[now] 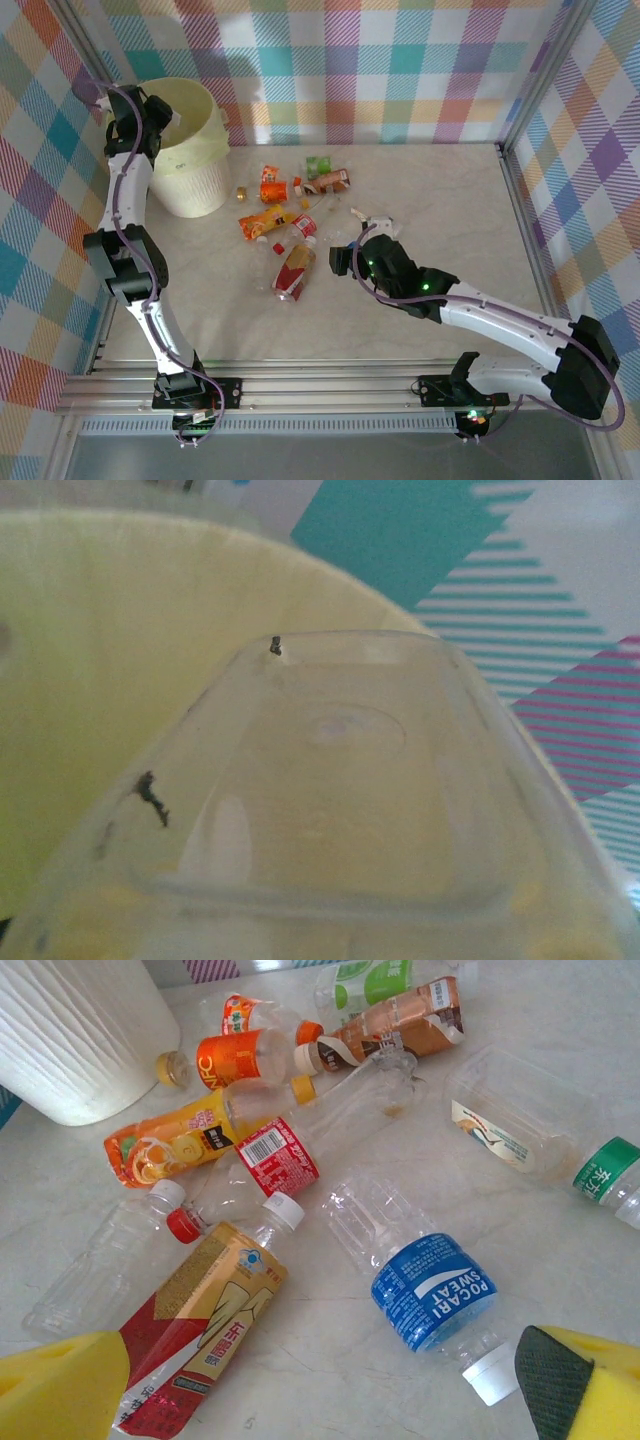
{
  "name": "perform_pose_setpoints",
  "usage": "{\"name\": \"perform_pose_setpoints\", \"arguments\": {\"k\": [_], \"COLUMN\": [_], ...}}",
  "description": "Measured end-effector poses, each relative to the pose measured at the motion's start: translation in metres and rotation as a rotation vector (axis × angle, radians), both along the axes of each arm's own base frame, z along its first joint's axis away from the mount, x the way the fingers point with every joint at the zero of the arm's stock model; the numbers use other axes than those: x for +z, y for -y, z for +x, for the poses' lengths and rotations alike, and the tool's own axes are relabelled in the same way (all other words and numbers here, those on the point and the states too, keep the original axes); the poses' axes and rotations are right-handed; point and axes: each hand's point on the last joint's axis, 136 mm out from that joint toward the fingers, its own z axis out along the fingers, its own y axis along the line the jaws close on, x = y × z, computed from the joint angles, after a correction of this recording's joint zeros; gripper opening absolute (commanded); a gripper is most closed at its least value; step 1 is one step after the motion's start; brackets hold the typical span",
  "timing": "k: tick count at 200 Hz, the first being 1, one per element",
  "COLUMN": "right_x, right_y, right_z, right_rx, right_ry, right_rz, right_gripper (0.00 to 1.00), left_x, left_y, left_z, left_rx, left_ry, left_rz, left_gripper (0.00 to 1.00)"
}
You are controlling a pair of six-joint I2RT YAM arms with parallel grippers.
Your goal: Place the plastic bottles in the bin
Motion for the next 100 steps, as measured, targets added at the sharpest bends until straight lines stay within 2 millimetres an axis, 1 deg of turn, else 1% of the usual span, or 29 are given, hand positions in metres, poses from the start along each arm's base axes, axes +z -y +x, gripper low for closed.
{"name": "perform_pose_setpoints", "arguments": {"k": [10, 28, 49, 72, 100], "right_x": [-0.002, -0.005, -0.009, -0.011, -0.015], "right_y": [0.000, -0.001, -0.002, -0.002, -0.003], "right_z": [0.000, 0.001, 0.001, 0.002, 0.002], "right_rx": [0.000, 0.000, -0.002, -0.004, -0.005], "right_ry": [-0.003, -0.010, -0.019, -0.023, -0.030], "right_rz": [-0.004, -0.012, -0.018, -0.019, -0.025], "right_gripper": [1.00, 1.00, 1.00, 1.00, 1.00], "left_x": [-0.007, -0.016, -0.021, -0.018, -0.005], "left_y": [0.001, 0.003, 0.005, 0.008, 0.011], "left_z": [0.000, 0.002, 0.005, 0.005, 0.006], "left_rx": [-0.008, -0.023, -0.037, -0.052, -0.069], "left_ry": [-0.022, -0.051, -0.071, -0.077, -0.052], "left_rz": [-0.010, -0.026, -0.038, -0.046, -0.043], "left_gripper": [0.59, 0.69, 0.74, 0.78, 0.81]}}
